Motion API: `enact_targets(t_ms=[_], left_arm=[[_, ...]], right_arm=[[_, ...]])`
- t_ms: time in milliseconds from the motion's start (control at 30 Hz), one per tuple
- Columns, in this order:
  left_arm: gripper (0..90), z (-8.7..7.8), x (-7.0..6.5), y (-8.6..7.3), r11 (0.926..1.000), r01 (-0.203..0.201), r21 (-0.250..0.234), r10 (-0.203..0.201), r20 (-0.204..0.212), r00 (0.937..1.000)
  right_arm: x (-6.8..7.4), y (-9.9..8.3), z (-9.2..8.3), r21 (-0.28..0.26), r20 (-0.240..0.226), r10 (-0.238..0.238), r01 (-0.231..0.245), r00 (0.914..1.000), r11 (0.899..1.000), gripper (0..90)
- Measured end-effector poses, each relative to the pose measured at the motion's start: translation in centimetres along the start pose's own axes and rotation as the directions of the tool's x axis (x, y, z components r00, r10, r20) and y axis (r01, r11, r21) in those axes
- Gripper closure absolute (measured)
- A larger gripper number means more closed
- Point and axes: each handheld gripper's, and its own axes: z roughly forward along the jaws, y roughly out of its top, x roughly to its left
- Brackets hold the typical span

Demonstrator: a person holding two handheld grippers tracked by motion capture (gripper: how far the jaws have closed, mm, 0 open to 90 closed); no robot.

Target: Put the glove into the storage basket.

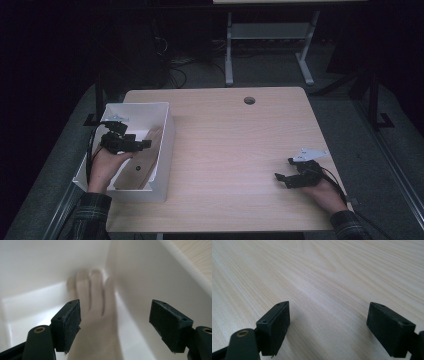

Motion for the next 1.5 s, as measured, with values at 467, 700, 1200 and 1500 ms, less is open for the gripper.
enact_targets(t_ms=[467,700,1200,1500], left_arm=[[24.6,-1.2,-6.6,4.4,0.9917,-0.106,-0.074,0.116,0.15,0.9818],[24.6,0.1,-10.4,5.1,0.9833,-0.164,-0.079,0.177,0.207,0.9621],[24.6,6.6,-17.7,2.8,0.9639,-0.264,-0.039,0.264,0.275,0.9245],[24.6,10.7,-18.8,-0.8,0.953,-0.303,0.007,0.291,0.261,0.9205]], right_arm=[[0.0,0.0,0.0,0.0,0.0,0.0,0.0,1.0,1.0,18.4],[0.0,0.0,0.0,0.0,0.0,0.001,-0.001,1.0,1.0,18.4],[0.0,0.0,0.0,0.001,-0.002,0.0,0.0,1.0,1.0,18.3],[0.0,0.0,0.0,0.001,-0.002,-0.001,0.001,1.0,1.0,18.3]])
